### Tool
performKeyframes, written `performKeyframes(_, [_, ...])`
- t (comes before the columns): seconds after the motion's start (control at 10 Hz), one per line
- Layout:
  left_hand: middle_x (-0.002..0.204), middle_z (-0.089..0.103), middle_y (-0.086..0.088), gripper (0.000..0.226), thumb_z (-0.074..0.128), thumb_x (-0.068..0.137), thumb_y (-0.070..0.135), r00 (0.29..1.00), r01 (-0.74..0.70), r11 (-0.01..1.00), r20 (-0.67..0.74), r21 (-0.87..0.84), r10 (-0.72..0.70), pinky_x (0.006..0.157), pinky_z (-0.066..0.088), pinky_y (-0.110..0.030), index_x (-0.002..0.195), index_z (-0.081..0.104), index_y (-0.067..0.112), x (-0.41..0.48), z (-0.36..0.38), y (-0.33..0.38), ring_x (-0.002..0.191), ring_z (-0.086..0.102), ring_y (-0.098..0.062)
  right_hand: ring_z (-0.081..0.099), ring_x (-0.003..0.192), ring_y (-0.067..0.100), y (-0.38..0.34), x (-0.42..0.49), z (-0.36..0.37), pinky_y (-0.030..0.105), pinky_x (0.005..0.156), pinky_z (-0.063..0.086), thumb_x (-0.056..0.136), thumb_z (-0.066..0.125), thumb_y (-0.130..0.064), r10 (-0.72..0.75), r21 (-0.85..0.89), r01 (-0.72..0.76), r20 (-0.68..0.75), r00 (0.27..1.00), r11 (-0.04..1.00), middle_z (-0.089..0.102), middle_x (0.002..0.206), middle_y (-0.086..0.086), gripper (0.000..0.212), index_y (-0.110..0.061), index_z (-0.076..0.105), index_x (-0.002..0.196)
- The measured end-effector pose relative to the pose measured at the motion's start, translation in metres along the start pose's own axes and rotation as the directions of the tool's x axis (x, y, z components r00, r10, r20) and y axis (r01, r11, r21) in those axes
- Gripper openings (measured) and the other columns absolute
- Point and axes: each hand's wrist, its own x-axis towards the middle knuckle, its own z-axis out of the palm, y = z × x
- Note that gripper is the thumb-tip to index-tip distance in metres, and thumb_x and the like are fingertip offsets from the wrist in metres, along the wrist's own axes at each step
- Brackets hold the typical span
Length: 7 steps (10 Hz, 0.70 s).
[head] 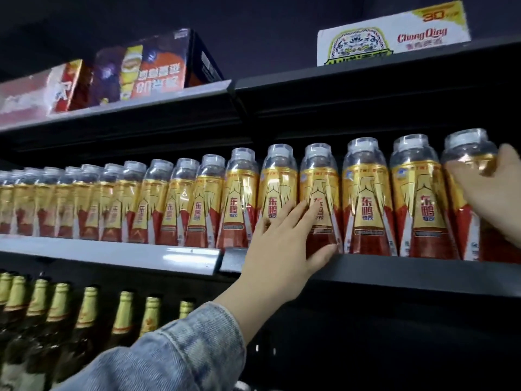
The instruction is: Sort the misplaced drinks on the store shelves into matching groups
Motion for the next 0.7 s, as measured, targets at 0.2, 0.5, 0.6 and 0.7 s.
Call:
performKeyframes(0.2, [0.157, 0.001, 0.014, 0.07, 0.028, 0.088, 0.063, 1.0, 0.001, 0.999, 0.003, -0.035, -0.001, 0.116, -0.001, -0.037, 0.147, 0.0, 0.037, -0.013, -0.03, -0.014, 0.144, -0.005, -0.006, 0.003, 0.148, 0.019, -0.08, -0.08, 0.019, 0.041, 0.119, 0.007, 0.095, 0.045, -0.042, -0.322, -0.24, 0.347, 0.139, 0.936, 0.906, 0.002, 0.162, 0.004, 0.076, -0.013, 0.005, 0.153])
performKeyframes(0.5, [0.156, 0.005, 0.018, 0.071, 0.033, 0.088, 0.061, 0.994, 0.107, 0.992, -0.027, -0.072, -0.109, 0.117, 0.006, -0.04, 0.147, 0.0, 0.04, -0.035, -0.075, -0.021, 0.143, 0.011, -0.004, 0.064, 0.105, 0.01, -0.122, -0.129, 0.019, 0.026, 0.089, 0.045, 0.091, 0.051, -0.044, -0.44, 0.242, 0.367, 0.517, 0.735, 0.898, 0.068, 0.113, -0.011, 0.059, -0.035, 0.032, 0.146])
performKeyframes(0.6, [0.155, 0.012, 0.017, 0.072, 0.037, 0.087, 0.06, 0.992, 0.115, 0.98, -0.039, -0.159, -0.123, 0.116, 0.02, -0.045, 0.146, 0.001, 0.041, -0.047, -0.085, -0.018, 0.14, 0.021, -0.005, 0.066, 0.085, -0.006, -0.128, -0.133, 0.012, 0.011, 0.078, 0.039, 0.089, 0.052, -0.044, -0.495, 0.341, 0.358, 0.589, 0.639, 0.869, 0.073, 0.09, -0.012, 0.053, -0.037, 0.041, 0.14])
performKeyframes(0.7, [0.154, 0.013, 0.02, 0.071, 0.039, 0.087, 0.058, 0.99, 0.13, 0.979, -0.029, -0.159, -0.136, 0.115, 0.022, -0.044, 0.145, 0.0, 0.045, -0.058, -0.092, -0.013, 0.136, 0.027, -0.002, 0.066, 0.08, -0.01, -0.127, -0.141, 0.007, 0.002, 0.068, 0.039, 0.091, 0.052, -0.042, -0.539, 0.354, 0.408, 0.592, 0.599, 0.842, 0.073, 0.085, -0.014, 0.046, -0.038, 0.045, 0.136])
